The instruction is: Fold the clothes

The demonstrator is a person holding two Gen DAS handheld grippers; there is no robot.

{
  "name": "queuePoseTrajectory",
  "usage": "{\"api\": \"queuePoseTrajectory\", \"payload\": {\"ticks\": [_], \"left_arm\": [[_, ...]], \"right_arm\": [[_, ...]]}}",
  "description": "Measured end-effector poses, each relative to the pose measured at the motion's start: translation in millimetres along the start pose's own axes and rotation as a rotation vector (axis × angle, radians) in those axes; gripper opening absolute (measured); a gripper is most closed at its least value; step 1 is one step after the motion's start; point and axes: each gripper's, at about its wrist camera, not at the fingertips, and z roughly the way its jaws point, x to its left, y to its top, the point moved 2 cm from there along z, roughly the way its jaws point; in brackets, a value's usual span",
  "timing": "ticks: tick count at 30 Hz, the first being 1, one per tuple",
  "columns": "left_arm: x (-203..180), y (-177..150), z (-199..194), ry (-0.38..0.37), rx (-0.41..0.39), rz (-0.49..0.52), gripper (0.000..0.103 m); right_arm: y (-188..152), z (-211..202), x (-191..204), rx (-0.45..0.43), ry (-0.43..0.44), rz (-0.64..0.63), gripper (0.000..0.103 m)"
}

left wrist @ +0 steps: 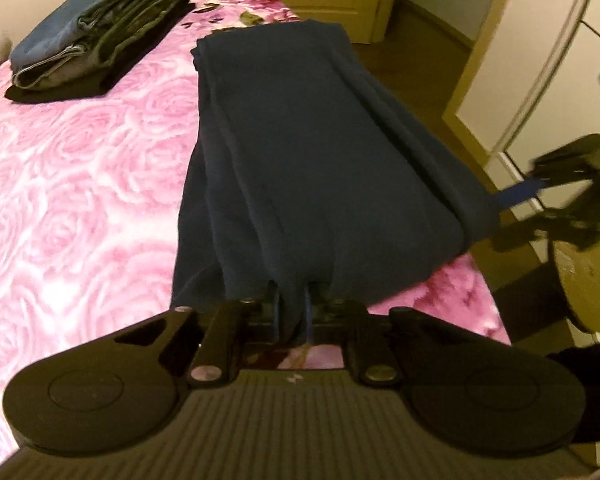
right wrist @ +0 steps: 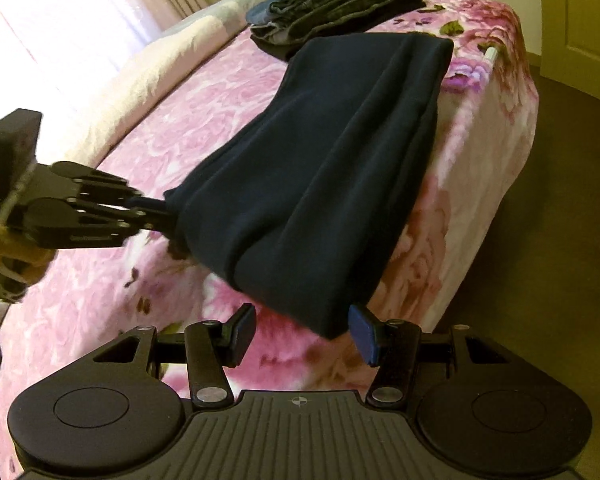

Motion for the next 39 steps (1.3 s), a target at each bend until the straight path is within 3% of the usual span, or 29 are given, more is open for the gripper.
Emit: {"api": "queuePoseTrajectory", "payload": {"ticks": [3, 4, 5, 7, 8, 11, 17, 21, 25, 28, 29, 31, 32, 33, 35, 38, 39], "left_arm": [[13, -1, -9, -0.01, 0.008, 0.034, 0.001], [17, -2, -9, -0.006, 0.015, 0.05, 0.001], [20, -3, -9, -0.006, 0.018, 0.06, 0.001], [27, -6, -6, -0.007, 0.022, 0.072, 0.001], [29, -7, -4, -0.007, 0.023, 0.071, 0.002], [29, -10, 1, -0.003, 0.021, 0.074, 0.002], [30, -15, 3, 0.008, 0.012, 0.074, 0.002], [15, -16, -5, 0.071, 0.018, 0.2, 0.0], [0, -31, -28, 0.216, -0.006, 0.392, 0.006], [-27, -47, -37, 0.262, -0.032, 0.574, 0.028], [-39, -53, -32, 0.265, -0.041, 0.648, 0.037], [-64, -65, -24, 0.272, -0.059, 0.796, 0.043], [-76, -71, -18, 0.278, -0.068, 0.867, 0.046], [-83, -74, -9, 0.303, -0.079, 0.921, 0.048], [-96, -80, 11, 0.353, -0.1, 1.028, 0.049], [-95, -82, 42, 0.439, -0.073, 1.147, 0.045], [-92, -82, 48, 0.457, -0.059, 1.174, 0.039]], "right_arm": [[5, 15, -4, 0.005, 0.012, 0.016, 0.054], [6, 20, -5, 0.012, 0.012, 0.019, 0.05], [7, 21, -6, 0.017, 0.02, 0.024, 0.036], [7, 22, -6, 0.025, 0.022, 0.017, 0.035], [7, 21, -7, 0.027, 0.02, 0.012, 0.025], [2, 18, -11, 0.035, 0.011, 0.022, 0.014], [-1, 11, -22, 0.043, -0.023, 0.085, 0.006], [-3, 9, -25, 0.061, -0.037, 0.117, 0.003], [-1, 5, -20, 0.047, -0.049, 0.108, 0.004], [-2, 2, -12, 0.035, -0.067, 0.087, 0.004], [-2, 1, -9, 0.032, -0.074, 0.076, 0.005], [-4, -3, 0, 0.018, -0.1, 0.033, 0.033], [-6, -6, 6, 0.007, -0.118, 0.001, 0.063], [-7, -8, 11, -0.004, -0.136, -0.032, 0.068], [-11, -14, 25, -0.018, -0.165, -0.128, 0.068], [-20, -11, 57, -0.037, -0.213, -0.411, 0.068], [-24, -9, 68, -0.041, -0.229, -0.514, 0.068]]}}
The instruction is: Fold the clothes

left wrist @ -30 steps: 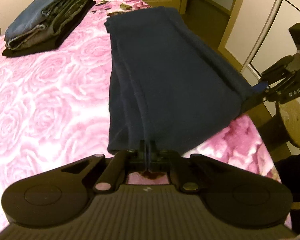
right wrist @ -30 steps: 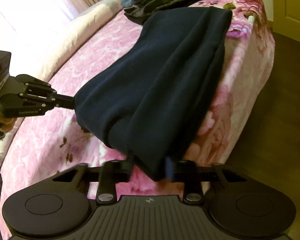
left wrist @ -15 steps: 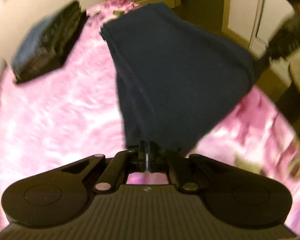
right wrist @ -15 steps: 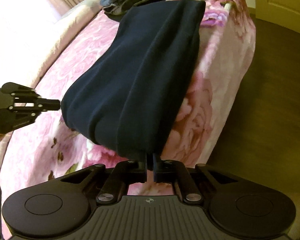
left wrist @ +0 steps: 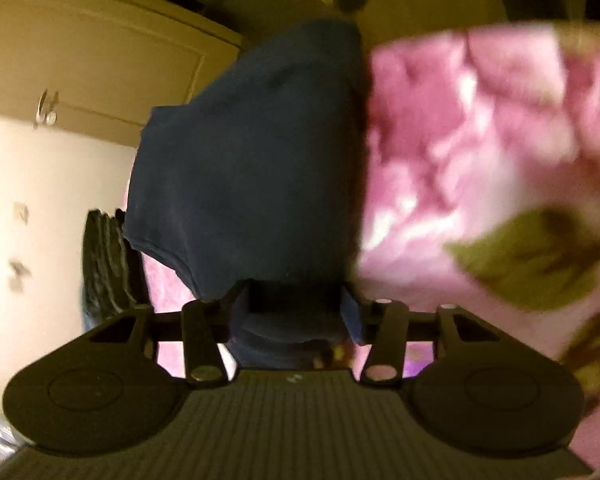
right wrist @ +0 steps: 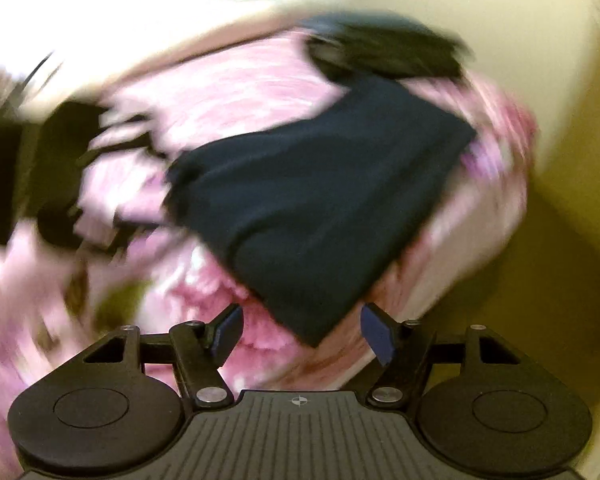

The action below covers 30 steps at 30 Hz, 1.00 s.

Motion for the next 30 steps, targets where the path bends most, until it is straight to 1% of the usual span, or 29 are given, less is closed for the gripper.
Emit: {"api": "queuePoseTrajectory", "payload": {"ticks": [1, 2, 3, 4, 6, 7, 8, 9, 10, 11, 12, 14, 16, 18, 25, 28, 30], "left_arm": [[3, -2, 2, -0.01, 0.0, -0.006, 0.035], [6, -4, 4, -0.019, 0.001, -0.015, 0.026], [12, -6, 5, -0.026, 0.009, -0.045, 0.017], [18, -8, 4, -0.026, 0.015, -0.076, 0.015], [38, -11, 3, -0.035, 0.027, -0.18, 0.013], [46, -13, 2, -0.04, 0.027, -0.227, 0.013], [51, -14, 1, -0.047, 0.025, -0.249, 0.013], [56, -16, 1, -0.055, 0.023, -0.268, 0.013], [57, -18, 1, -0.064, 0.017, -0.266, 0.013], [56, -19, 1, -0.074, 0.014, -0.268, 0.013], [56, -21, 2, -0.084, 0.012, -0.27, 0.013], [55, -23, 3, -0.103, 0.007, -0.273, 0.013], [47, -23, 6, -0.113, 0.004, -0.253, 0.013], [40, -25, 5, -0.115, 0.0, -0.229, 0.014], [36, -34, 5, -0.086, -0.009, -0.149, 0.017], [35, -33, 1, -0.058, -0.002, -0.108, 0.023], [28, -24, -9, -0.028, -0.018, -0.057, 0.032]], "right_arm": [[1, 4, 15, -0.016, -0.015, -0.126, 0.068], [1, 11, 25, -0.021, -0.037, -0.218, 0.068], [0, 17, 36, -0.025, -0.059, -0.311, 0.068], [-1, 28, 44, -0.02, -0.096, -0.401, 0.068], [-8, 48, 52, 0.012, -0.118, -0.5, 0.068], [-10, 55, 53, 0.024, -0.123, -0.521, 0.068], [-13, 62, 56, 0.039, -0.135, -0.555, 0.058], [-16, 66, 55, 0.047, -0.155, -0.572, 0.03], [-18, 70, 54, 0.054, -0.174, -0.586, 0.028], [-17, 69, 49, 0.051, -0.168, -0.561, 0.025], [-17, 68, 44, 0.049, -0.163, -0.536, 0.019], [-16, 65, 37, 0.037, -0.158, -0.509, 0.015], [-17, 58, 32, 0.028, -0.159, -0.513, 0.014], [-20, 51, 36, 0.033, -0.151, -0.53, 0.013], [-17, 50, 34, 0.042, -0.131, -0.523, 0.013], [-14, 46, 33, 0.041, -0.123, -0.497, 0.013], [-11, 44, 31, 0.042, -0.122, -0.477, 0.013]]}}
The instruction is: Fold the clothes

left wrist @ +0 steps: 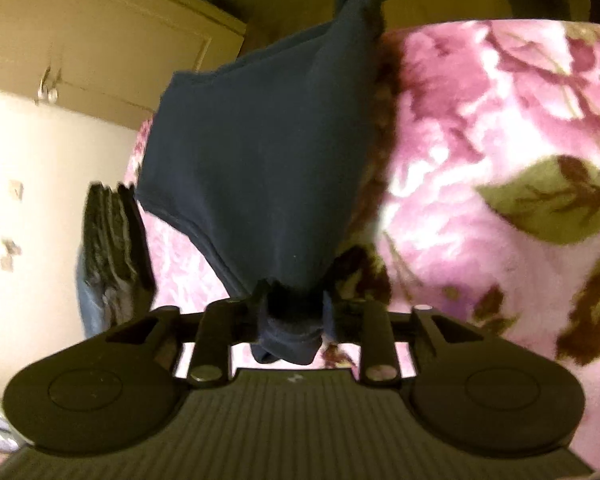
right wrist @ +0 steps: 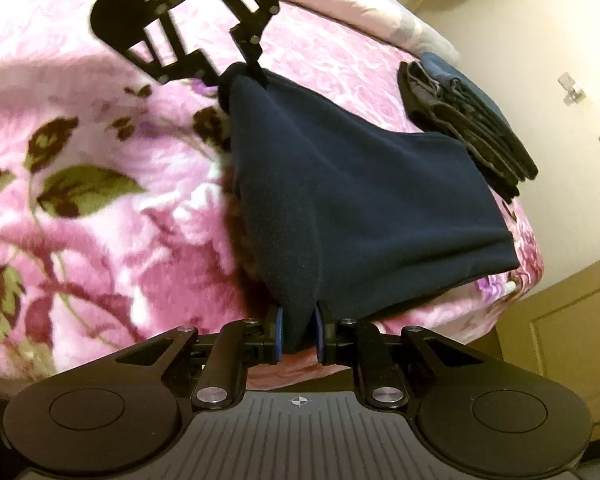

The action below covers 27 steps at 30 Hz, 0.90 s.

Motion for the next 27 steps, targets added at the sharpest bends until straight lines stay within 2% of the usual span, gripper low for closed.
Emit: {"api": "queuePoseTrajectory", "payload": {"ticks": [2, 4, 5, 6, 7, 8, 11, 13, 20, 22, 27], "left_arm": [[-13, 9, -8, 0.023, -0.04, 0.066, 0.041], [-27, 19, -9, 0.022, -0.071, 0.129, 0.041], [-31, 23, -3, 0.013, -0.065, 0.14, 0.039], [-33, 25, 4, 0.013, -0.04, 0.139, 0.028], [-30, 23, 12, 0.021, -0.008, 0.127, 0.02], [-25, 17, 18, 0.033, 0.023, 0.106, 0.018], [-10, -8, 19, 0.037, 0.011, 0.078, 0.019], [-7, -12, 19, 0.03, 0.014, 0.071, 0.019], [0, -8, 19, -0.013, 0.018, 0.006, 0.018], [3, -4, 17, -0.024, 0.035, -0.018, 0.019], [6, 0, 4, -0.027, 0.053, -0.06, 0.029]], "right_arm": [[1, -2, -3, 0.004, -0.002, 0.015, 0.013], [1, -3, -2, 0.002, -0.002, 0.007, 0.014], [0, -2, -1, 0.001, 0.002, 0.005, 0.014], [-1, -1, -1, 0.002, 0.006, 0.001, 0.013], [-2, 0, -2, 0.003, 0.009, -0.004, 0.013], [-4, 2, -2, 0.009, 0.014, -0.014, 0.013], [-11, 3, -2, -0.001, 0.024, -0.035, 0.012], [-10, 3, 0, -0.015, 0.025, -0.045, 0.012], [-15, 5, 1, 0.001, 0.029, -0.047, 0.012], [-20, 6, -3, 0.041, 0.031, -0.026, 0.013], [-33, -20, -13, 0.047, 0.017, 0.04, 0.013]]}}
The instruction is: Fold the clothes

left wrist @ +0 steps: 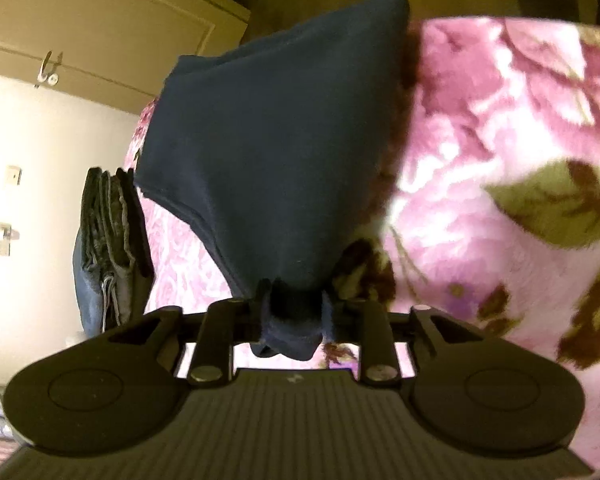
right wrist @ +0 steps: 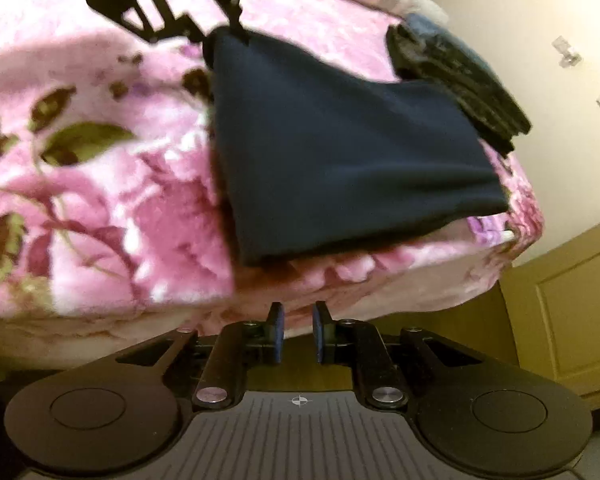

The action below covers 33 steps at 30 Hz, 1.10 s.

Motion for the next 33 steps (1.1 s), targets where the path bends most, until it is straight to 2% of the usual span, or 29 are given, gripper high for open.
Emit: {"api": "queuePoseTrajectory", "payload": {"ticks": [3, 4, 5, 6, 8, 11, 12, 14, 17, 24, 30, 31, 32, 33], "left_arm": [[-4, 6, -9, 0.004, -0.009, -0.004, 0.03], [-7, 8, -13, 0.006, -0.015, 0.0, 0.032], [-11, 11, -16, 0.009, -0.028, 0.012, 0.035], [-14, 14, -15, 0.006, -0.033, 0.023, 0.035], [-15, 19, -8, 0.001, -0.029, 0.028, 0.035], [-12, 18, 6, 0.005, 0.024, 0.008, 0.031], [-11, 17, 11, 0.007, 0.044, -0.001, 0.025], [-6, 9, 15, 0.002, 0.06, -0.021, 0.025], [-4, 9, 18, -0.01, 0.074, -0.024, 0.025], [3, 13, 21, -0.028, 0.117, -0.069, 0.025], [13, 20, 20, -0.062, 0.161, -0.132, 0.018], [13, 22, 20, -0.065, 0.167, -0.133, 0.018], [13, 23, 19, -0.067, 0.172, -0.133, 0.018], [13, 23, 19, -0.066, 0.173, -0.129, 0.018]], "right_arm": [[3, -13, 1, -0.026, -0.007, 0.01, 0.015], [8, -15, 5, -0.044, -0.002, 0.004, 0.025], [14, -15, 10, -0.069, -0.004, -0.008, 0.057], [20, -12, 14, -0.095, 0.001, -0.026, 0.076], [33, -7, 23, -0.147, 0.009, -0.061, 0.076], [52, 16, 32, -0.156, 0.033, -0.092, 0.074], [57, 25, 33, -0.149, 0.032, -0.106, 0.059], [56, 38, 27, -0.121, 0.048, -0.112, 0.035], [48, 41, 16, -0.097, 0.062, -0.114, 0.033], [13, 23, -7, 0.001, 0.103, -0.034, 0.034], [6, -9, -22, 0.003, 0.16, 0.074, 0.034], [8, -9, -29, 0.002, 0.187, 0.145, 0.034], [11, -10, -35, 0.0, 0.214, 0.217, 0.05], [13, -10, -42, -0.002, 0.241, 0.291, 0.072]]}}
